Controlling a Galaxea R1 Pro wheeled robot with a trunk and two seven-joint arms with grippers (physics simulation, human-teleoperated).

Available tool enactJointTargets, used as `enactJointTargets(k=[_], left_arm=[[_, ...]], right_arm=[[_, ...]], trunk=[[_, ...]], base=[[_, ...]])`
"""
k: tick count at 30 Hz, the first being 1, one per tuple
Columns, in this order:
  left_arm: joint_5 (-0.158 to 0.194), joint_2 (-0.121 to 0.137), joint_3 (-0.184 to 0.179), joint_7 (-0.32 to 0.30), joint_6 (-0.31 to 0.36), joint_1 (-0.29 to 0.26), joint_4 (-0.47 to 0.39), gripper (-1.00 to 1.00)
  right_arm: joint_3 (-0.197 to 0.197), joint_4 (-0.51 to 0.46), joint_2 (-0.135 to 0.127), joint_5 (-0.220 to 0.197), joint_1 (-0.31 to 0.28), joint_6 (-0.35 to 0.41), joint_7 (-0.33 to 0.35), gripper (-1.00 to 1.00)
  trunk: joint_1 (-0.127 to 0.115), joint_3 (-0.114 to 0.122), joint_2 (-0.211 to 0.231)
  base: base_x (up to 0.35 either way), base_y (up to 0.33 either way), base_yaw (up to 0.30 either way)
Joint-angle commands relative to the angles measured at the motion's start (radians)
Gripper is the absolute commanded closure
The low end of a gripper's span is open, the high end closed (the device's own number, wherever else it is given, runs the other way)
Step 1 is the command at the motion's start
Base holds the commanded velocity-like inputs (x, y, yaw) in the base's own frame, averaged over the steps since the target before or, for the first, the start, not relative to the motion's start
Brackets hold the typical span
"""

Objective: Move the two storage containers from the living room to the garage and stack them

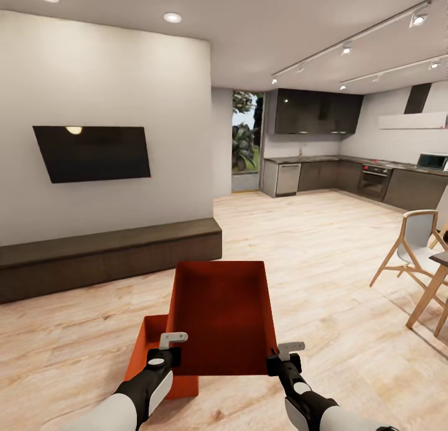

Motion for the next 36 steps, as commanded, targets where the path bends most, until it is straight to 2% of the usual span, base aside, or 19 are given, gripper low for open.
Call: enactJointTargets(k=[1,36], left_arm=[[0.011,0.008,0.014,0.015,0.003,-0.001,0.002,1.00],[0.011,0.008,0.014,0.015,0.003,-0.001,0.002,1.00]], right_arm=[[0.003,-0.001,-0.002,-0.018,-0.001,-0.008,-0.004,1.00],[0.003,-0.001,-0.002,-0.018,-0.001,-0.008,-0.004,1.00]], trunk=[[0.000,0.000,-0.001],[0.000,0.056,-0.001]], base=[[0.000,0.000,0.000],[0.000,0.000,0.000]])
